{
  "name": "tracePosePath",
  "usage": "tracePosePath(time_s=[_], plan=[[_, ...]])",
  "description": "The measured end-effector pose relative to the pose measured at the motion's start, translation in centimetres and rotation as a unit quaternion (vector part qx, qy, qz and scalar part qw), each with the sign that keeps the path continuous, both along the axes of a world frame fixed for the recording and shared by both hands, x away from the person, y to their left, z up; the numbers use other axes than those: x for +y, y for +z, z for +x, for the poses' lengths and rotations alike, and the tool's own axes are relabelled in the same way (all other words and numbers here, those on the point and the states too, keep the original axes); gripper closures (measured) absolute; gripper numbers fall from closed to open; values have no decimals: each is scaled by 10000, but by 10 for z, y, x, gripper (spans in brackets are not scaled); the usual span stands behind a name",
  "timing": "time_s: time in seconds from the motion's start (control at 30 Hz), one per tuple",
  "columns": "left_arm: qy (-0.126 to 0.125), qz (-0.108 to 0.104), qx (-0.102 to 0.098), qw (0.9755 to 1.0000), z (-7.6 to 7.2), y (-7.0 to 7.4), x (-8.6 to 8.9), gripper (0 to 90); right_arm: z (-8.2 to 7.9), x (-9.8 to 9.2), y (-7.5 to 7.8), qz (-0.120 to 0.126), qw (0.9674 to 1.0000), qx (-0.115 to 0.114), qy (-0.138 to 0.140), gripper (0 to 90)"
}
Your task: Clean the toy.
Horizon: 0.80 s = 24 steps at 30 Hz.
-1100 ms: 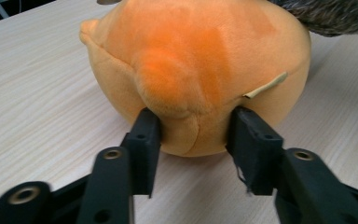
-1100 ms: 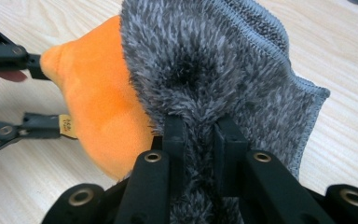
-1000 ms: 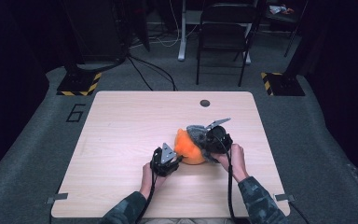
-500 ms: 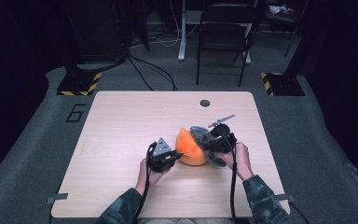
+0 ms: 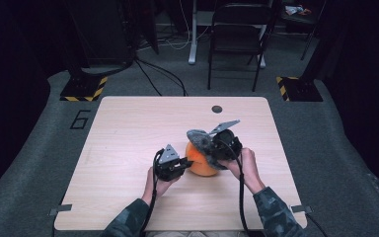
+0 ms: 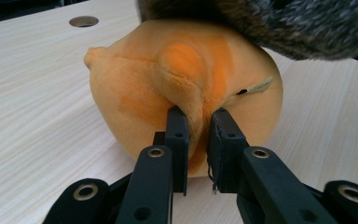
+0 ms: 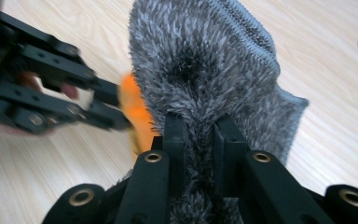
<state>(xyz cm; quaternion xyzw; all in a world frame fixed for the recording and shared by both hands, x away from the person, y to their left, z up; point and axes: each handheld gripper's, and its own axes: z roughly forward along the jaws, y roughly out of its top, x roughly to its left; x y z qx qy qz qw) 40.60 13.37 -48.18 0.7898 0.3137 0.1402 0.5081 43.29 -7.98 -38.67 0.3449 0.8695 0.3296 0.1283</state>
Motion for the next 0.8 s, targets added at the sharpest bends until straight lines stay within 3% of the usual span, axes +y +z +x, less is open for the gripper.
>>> tracePosePath(time_s=[0.13, 0.6, 0.8], plan=[[125, 72, 54, 9999, 2, -3, 2, 794, -1, 18, -9, -348, 9993, -147, 73, 775], [237, 77, 176, 9995, 4, -7, 4, 791, 7, 1, -22, -336, 9994, 82, -60, 772], [234, 72, 182, 9995, 5, -8, 5, 782, 13, -19, -30, -322, 9987, 340, -201, 772]])
